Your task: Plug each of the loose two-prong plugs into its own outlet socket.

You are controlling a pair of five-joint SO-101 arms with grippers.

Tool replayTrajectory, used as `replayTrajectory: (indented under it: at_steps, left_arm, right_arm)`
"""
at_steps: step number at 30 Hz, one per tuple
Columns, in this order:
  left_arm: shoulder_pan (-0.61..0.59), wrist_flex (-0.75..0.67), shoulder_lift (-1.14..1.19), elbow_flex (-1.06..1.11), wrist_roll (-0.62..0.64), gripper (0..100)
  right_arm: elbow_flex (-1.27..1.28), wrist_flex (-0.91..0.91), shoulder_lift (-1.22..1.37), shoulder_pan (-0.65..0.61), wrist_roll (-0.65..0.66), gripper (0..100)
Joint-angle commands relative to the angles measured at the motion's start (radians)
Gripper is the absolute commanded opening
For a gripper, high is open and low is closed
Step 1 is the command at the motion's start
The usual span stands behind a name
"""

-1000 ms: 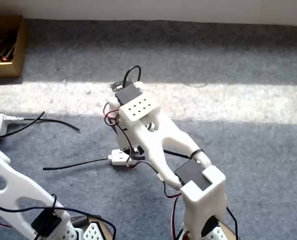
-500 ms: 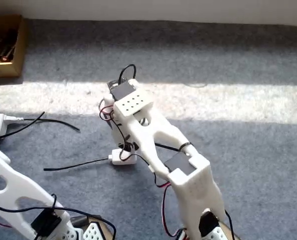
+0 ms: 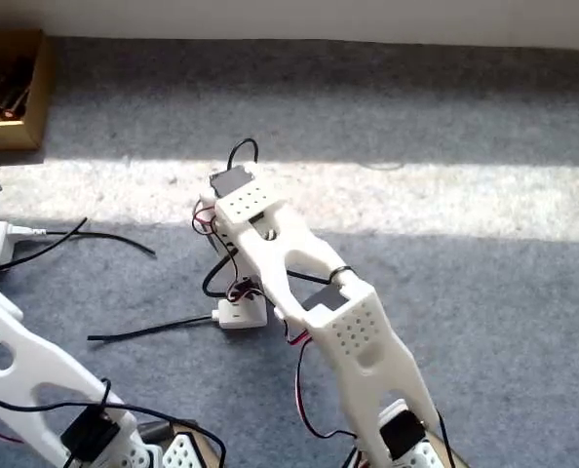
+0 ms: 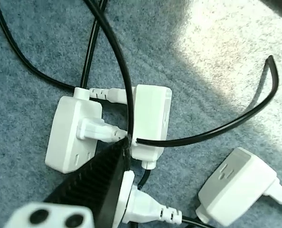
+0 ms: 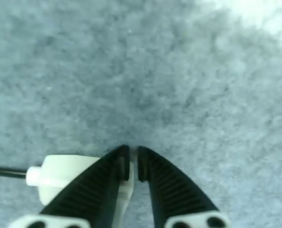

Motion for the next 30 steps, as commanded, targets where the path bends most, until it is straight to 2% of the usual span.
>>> replayTrajectory:
  at_steps: [1, 4, 6, 10, 13, 17, 20, 25, 30]
  left_arm:
    - [0.010, -0.005, -0.016, -0.048, -0.006, 67]
    - [0.035, 0.005, -0.019, -0.048, -0.006, 67]
    - [0.077, 0.048, -0.030, -0.050, -0.008, 67]
    - [0.200, 0.077, -0.091, -0.044, -0.008, 67]
    - [0.312, 0.081, -0.157, -0.039, -0.005, 67]
    - [0.461, 0.081, -0.305, 0.070, 0.000, 67]
    - [0.591, 0.081, -0.483, 0.288, 0.002, 67]
    - [0.855, 0.080, -0.837, 0.846, -0.009, 67]
    - [1.067, 0.077, -1.119, 1.412, -0.190, 67]
  right_arm:
    - [-0.024, 0.039, -0.162, 0.007, 0.008, 22.0]
    - [-0.024, 0.039, -0.309, 0.007, 0.089, 37.9]
    - [-0.024, 0.039, -0.438, 0.013, 0.137, 43.5]
    - [-0.024, 0.039, -0.739, 0.133, 0.153, 43.0]
    - [0.071, 0.039, -0.937, 0.355, 0.184, 39.8]
    - [0.430, 0.027, -1.119, 0.625, 0.301, 31.6]
    - [0.756, -0.094, -1.271, 0.722, 0.393, 27.7]
    - [1.337, -0.501, -1.615, 0.816, 0.422, 27.7]
    - [1.844, -0.762, -1.837, 0.820, 0.422, 27.7]
